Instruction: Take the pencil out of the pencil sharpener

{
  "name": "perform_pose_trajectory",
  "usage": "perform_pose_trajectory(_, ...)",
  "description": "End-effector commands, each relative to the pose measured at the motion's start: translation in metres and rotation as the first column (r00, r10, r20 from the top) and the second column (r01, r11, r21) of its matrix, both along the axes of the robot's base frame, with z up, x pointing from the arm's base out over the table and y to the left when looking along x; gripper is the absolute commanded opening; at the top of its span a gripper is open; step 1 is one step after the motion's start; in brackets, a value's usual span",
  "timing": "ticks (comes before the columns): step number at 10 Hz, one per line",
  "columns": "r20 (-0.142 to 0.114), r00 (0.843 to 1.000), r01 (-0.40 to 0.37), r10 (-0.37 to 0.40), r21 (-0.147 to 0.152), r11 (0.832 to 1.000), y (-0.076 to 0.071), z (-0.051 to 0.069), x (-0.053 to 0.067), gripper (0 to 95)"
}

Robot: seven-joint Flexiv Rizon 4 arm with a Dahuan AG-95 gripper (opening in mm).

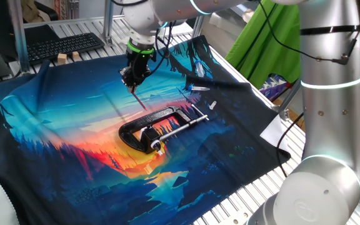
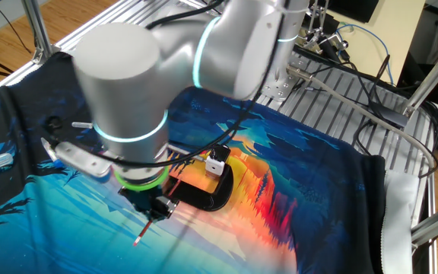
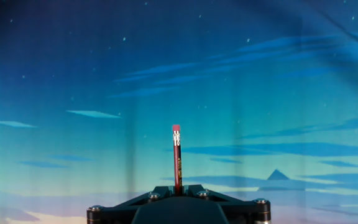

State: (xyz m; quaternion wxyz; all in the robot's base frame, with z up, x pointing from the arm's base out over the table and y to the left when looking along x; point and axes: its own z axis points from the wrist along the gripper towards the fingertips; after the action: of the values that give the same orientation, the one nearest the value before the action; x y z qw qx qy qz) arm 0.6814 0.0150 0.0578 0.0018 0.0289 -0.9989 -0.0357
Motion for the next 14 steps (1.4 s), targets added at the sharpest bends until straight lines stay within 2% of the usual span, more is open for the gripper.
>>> perform_pose_trajectory(1,0.002,1.0,-0.007,0.007,-0.014,1.0,-0.0016,-0.0005,-0.0016,0.0)
perform_pose_trajectory(3,0.005,1.0,-0.016,0.016,-0.041,0.999,-0.0027,-0.0032,-0.0011,0.0)
perform_pose_trajectory(6,0.012,1.0,0.009,-0.008,-0.048,0.999,-0.0063,-0.0052,-0.0006,0.0)
perform_pose_trajectory(7,0.013,1.0,0.019,-0.018,-0.055,0.998,-0.0072,-0.0038,-0.0008,19.0)
perform_pose_trajectory(10,0.0,0.999,0.035,-0.035,-0.069,0.997,-0.0096,-0.0018,-0.0009,19.0)
perform_pose_trajectory(11,-0.002,0.999,0.031,-0.032,-0.083,0.996,-0.0096,-0.0019,-0.0009,19.0)
perform_pose_trajectory(12,-0.003,1.0,0.019,-0.02,-0.122,0.992,-0.0098,-0.0019,-0.0009,19.0)
perform_pose_trajectory(14,-0.005,1.0,0.004,-0.005,-0.136,0.991,-0.0099,-0.0019,-0.0007,19.0)
